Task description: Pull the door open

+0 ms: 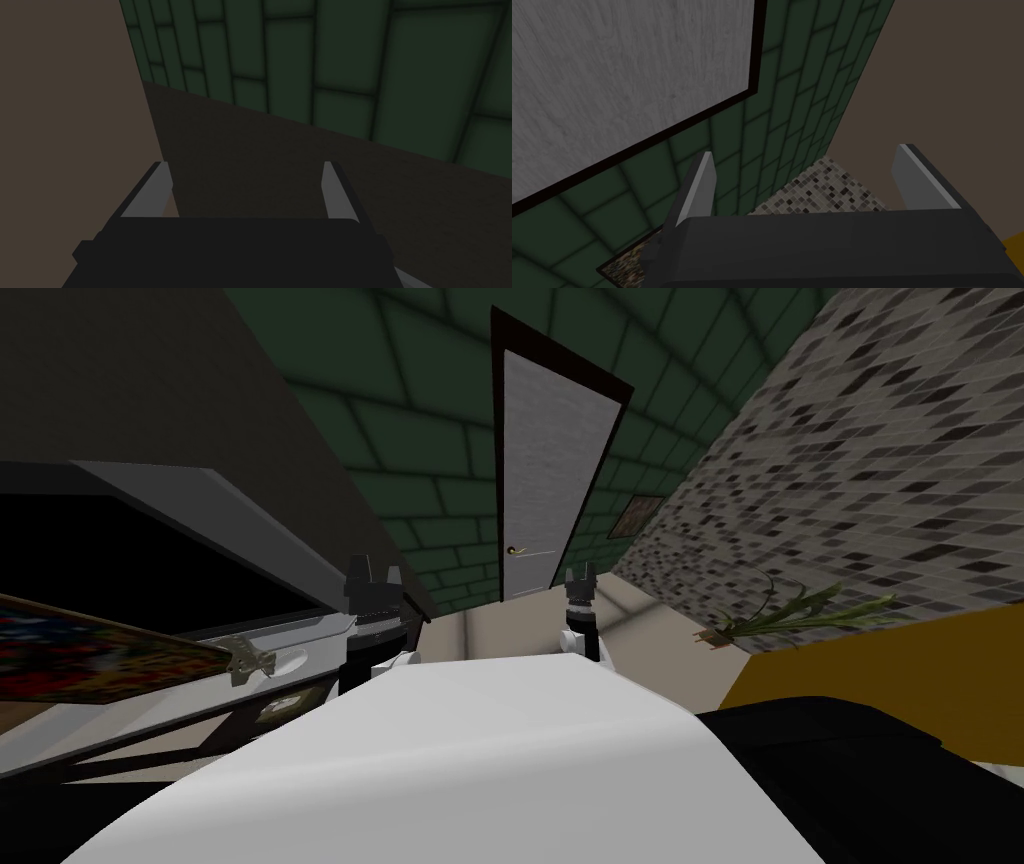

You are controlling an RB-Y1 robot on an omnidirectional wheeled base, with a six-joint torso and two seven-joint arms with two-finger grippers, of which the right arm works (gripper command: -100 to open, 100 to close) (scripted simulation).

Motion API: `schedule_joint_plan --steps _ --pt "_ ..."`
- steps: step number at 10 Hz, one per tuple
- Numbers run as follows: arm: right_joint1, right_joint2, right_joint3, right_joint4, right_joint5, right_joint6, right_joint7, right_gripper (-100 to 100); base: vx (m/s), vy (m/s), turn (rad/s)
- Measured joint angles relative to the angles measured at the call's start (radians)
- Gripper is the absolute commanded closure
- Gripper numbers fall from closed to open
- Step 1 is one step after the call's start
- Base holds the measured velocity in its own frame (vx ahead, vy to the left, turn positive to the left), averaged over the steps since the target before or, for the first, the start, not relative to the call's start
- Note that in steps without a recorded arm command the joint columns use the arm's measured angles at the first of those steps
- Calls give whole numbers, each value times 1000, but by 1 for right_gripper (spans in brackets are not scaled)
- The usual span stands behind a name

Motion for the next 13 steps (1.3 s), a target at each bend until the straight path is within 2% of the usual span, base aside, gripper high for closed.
schedule_joint_plan --steps 2,3,4,8,10,13 --pt "-21 -4 -4 50 0 -5 4 -100 60 -29 118" --pt "-42 -9 -9 85 -1 -4 7 -100 85 -20 146" --pt "-52 -16 -15 113 -3 -3 8 -100 62 -10 48" --pt "-91 -25 -22 216 -3 -14 19 -100 62 -27 98" --pt "-119 -40 -35 275 -7 -14 19 -100 62 -24 123" --pt "-158 -49 -44 359 -8 -19 27 -100 64 -27 114"
